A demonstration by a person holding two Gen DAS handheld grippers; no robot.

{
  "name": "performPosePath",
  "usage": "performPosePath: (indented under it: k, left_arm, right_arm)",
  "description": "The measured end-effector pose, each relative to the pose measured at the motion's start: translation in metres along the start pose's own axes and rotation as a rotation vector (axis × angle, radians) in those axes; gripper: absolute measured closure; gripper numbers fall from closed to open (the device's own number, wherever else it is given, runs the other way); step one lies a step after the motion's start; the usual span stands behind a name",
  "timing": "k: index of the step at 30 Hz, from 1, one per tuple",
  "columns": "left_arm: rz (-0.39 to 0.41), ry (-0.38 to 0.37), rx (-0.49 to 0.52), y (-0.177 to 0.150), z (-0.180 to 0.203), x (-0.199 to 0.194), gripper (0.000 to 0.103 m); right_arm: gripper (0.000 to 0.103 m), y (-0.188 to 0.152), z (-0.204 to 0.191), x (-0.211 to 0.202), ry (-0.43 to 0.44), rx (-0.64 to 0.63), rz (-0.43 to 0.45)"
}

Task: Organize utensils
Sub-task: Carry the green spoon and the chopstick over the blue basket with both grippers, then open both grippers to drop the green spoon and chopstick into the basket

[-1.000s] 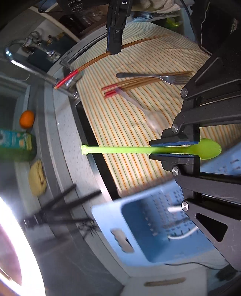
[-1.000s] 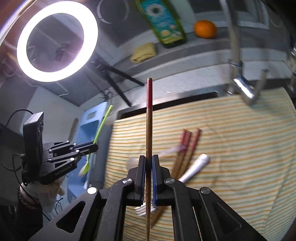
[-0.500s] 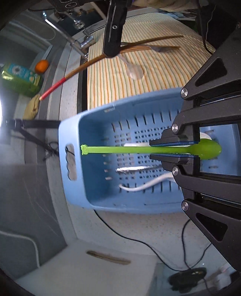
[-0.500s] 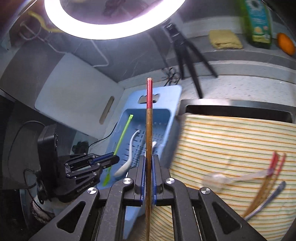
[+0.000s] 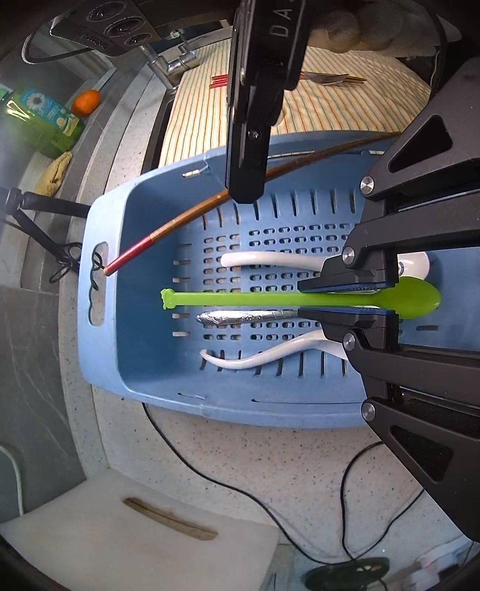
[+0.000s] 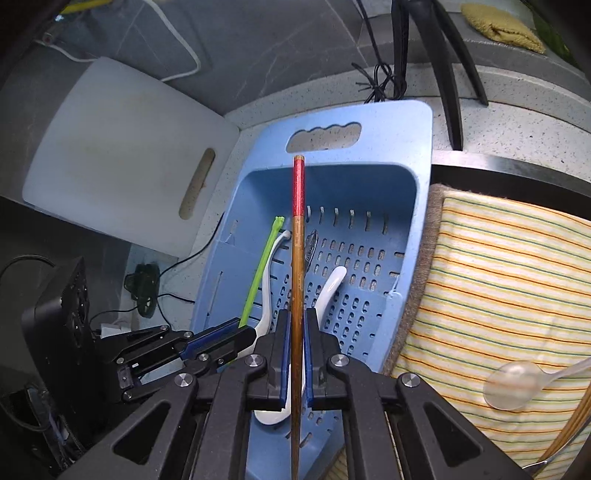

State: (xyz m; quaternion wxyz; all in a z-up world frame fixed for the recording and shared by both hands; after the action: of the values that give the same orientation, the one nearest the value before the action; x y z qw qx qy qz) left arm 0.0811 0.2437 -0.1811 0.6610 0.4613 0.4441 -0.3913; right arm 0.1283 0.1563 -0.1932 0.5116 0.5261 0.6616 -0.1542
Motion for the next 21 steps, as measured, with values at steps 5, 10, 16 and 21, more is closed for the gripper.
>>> performPosePath:
  k: [5,10,16,21]
  left_arm:
    - [-0.011,-0.004,-0.014,-0.002,-0.002,0.007,0.098]
    - [-0.017,0.003,-0.024,-0.002,-0.006,0.011,0.097]
    - [-0.022,0.01,-0.03,-0.001,-0.007,0.015,0.097]
    - [-0.024,0.018,-0.035,0.001,-0.007,0.015,0.097]
  right_arm:
    - [0.097,0.001,0.001,0.013,-0.016,0.016,-0.028]
    - [0.097,0.001,0.002,0.017,-0.033,0.02,-0.037]
    - [0.095,0.002,0.001,0.018,-0.041,0.011,-0.039]
    - [0.094,0.001,0.0,0.015,-0.044,0.0,-0.034]
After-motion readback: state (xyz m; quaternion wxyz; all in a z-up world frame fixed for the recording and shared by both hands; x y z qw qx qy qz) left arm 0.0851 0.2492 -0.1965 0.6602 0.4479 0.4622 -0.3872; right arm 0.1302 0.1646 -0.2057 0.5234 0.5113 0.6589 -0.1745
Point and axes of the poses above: each gripper's, at about its wrist camera, not at the fingertips, and x roughly the way its jaws point, z to its right, y to its top, the point moved 2 cm from there along x, roughly the way its jaws point, and after that the axes turned 14 degrees about -x, right-handed, at the moved point
